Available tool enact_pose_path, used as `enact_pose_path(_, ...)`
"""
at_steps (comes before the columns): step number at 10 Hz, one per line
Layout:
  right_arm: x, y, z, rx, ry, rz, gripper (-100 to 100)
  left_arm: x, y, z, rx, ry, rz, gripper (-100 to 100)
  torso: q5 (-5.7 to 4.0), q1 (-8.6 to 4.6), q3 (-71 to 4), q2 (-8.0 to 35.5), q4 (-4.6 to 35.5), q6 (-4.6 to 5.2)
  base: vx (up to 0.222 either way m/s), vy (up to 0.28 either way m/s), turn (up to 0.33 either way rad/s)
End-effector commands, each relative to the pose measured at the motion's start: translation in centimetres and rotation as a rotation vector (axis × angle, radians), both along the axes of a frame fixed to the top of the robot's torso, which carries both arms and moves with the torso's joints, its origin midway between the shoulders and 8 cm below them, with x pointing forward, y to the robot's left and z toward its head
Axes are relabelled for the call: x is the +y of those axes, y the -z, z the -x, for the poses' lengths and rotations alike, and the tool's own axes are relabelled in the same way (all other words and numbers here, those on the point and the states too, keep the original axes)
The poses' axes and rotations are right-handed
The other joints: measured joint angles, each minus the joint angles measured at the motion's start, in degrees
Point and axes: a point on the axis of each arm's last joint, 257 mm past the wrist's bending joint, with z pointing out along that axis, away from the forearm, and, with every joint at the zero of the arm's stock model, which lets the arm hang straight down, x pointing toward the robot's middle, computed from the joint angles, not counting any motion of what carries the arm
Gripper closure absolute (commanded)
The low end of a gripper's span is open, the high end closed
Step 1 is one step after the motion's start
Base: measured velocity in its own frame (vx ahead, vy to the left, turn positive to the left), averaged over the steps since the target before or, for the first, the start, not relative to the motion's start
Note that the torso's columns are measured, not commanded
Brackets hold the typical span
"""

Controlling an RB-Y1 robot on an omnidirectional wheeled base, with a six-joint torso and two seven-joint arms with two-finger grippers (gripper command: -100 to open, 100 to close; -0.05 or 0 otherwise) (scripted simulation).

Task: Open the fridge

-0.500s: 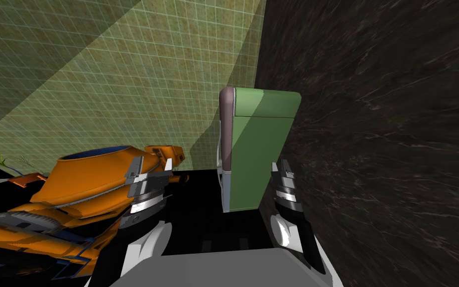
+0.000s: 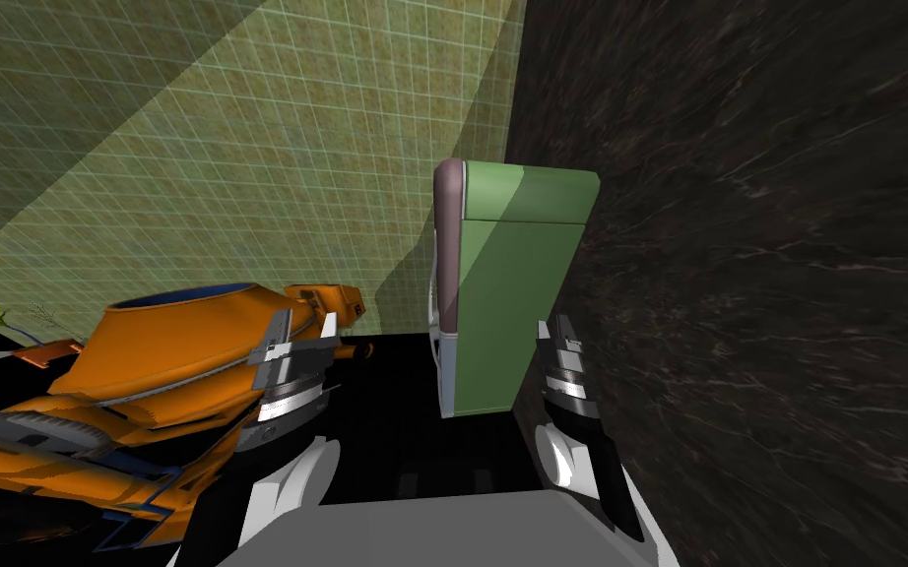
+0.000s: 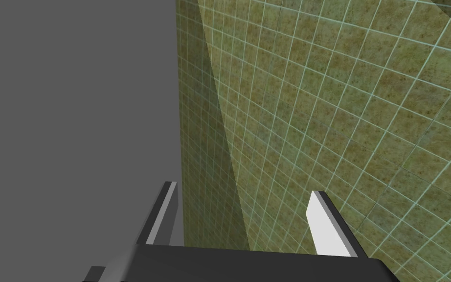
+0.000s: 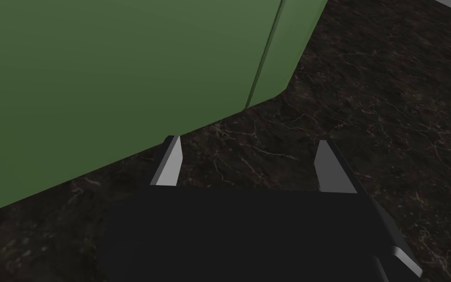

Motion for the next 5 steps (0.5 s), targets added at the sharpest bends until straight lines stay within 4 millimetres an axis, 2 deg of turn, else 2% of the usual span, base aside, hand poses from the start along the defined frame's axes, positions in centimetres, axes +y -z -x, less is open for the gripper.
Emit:
enact_pose_path(1,0.0,0.0,0.0,0.0,0.0,0.0,0,0.0,0.0,0.0,0.0,0.0,0.0,0,0.0,0.0,-8.4,4.2,4.2,0.0,0.0,0.0,0.0)
enact_pose_path(4,0.0,-0.01,0.0,0.0,0.0,0.0,0,0.0,0.0,0.0,0.0,0.0,0.0,0,0.0,0.0,-33.8,16.9,16.9,0.0,0.0,0.0,0.0)
enact_pose_path(5,0.5,0.09,-0.27,0.006,-0.043,0.017,-100,0.0,0.0,0.0,0.0,0.0,0.0,0,0.0,0.0,-42.3,21.2,21.1,0.0,0.012,0.005,0.002)
